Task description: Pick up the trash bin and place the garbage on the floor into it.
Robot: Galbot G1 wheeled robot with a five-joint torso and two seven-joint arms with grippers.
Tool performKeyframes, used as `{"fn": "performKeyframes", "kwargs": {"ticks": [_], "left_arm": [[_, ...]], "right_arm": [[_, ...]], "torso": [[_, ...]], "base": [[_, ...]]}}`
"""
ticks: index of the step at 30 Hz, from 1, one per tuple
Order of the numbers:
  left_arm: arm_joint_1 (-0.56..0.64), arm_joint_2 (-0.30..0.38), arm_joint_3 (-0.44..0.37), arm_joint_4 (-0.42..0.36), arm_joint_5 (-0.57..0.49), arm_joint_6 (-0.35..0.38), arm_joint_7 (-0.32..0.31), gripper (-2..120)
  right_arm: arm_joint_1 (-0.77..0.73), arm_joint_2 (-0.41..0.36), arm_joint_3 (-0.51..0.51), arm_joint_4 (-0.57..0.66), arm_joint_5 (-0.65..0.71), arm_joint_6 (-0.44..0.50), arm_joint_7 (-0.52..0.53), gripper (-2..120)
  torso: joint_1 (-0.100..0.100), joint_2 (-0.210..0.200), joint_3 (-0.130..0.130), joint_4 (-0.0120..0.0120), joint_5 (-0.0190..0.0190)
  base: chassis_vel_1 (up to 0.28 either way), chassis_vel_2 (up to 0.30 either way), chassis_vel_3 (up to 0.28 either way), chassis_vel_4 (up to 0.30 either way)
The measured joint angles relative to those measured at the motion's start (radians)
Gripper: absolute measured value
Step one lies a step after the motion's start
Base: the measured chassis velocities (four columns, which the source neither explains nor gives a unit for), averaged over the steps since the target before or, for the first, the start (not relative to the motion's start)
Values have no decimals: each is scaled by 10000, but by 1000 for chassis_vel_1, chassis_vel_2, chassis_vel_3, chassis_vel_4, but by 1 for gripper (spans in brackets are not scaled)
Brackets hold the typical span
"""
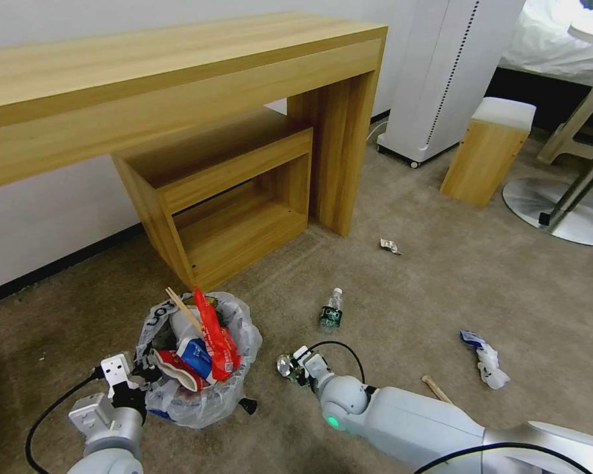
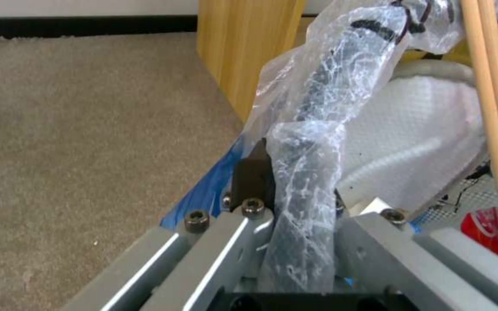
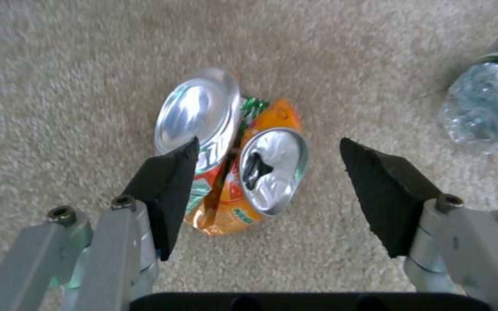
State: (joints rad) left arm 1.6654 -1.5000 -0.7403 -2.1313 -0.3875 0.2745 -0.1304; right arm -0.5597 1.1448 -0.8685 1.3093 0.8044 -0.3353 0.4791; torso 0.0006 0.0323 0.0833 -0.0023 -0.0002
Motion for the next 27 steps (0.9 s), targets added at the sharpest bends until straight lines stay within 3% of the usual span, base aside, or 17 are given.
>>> {"fn": "performKeyframes", "kwargs": {"ticks": [7,18,25,27], "left_arm": [[47,25,9,-13,-3,-1,32,1],[19,52,-21,-43,-55,-1,35,1],[3,31,-15,18,-42,-28,28,1],[15,41,-24,13,-41,-29,15,1]], "right_arm": [[13,672,-164,-866,-278,116,-128,78],[12,1031,-306,-1457,-457,193,-225,89],[-10,969,-230,-1516,-508,220,-231,76],[-43,954,-181,-1631,-596,310,-289,64]], "torso": [[0,0,0,1,1],[0,0,0,0,1],[0,0,0,0,3],[0,0,0,0,2]], "base": [[0,0,0,0],[0,0,0,0],[0,0,0,0],[0,0,0,0]]}}
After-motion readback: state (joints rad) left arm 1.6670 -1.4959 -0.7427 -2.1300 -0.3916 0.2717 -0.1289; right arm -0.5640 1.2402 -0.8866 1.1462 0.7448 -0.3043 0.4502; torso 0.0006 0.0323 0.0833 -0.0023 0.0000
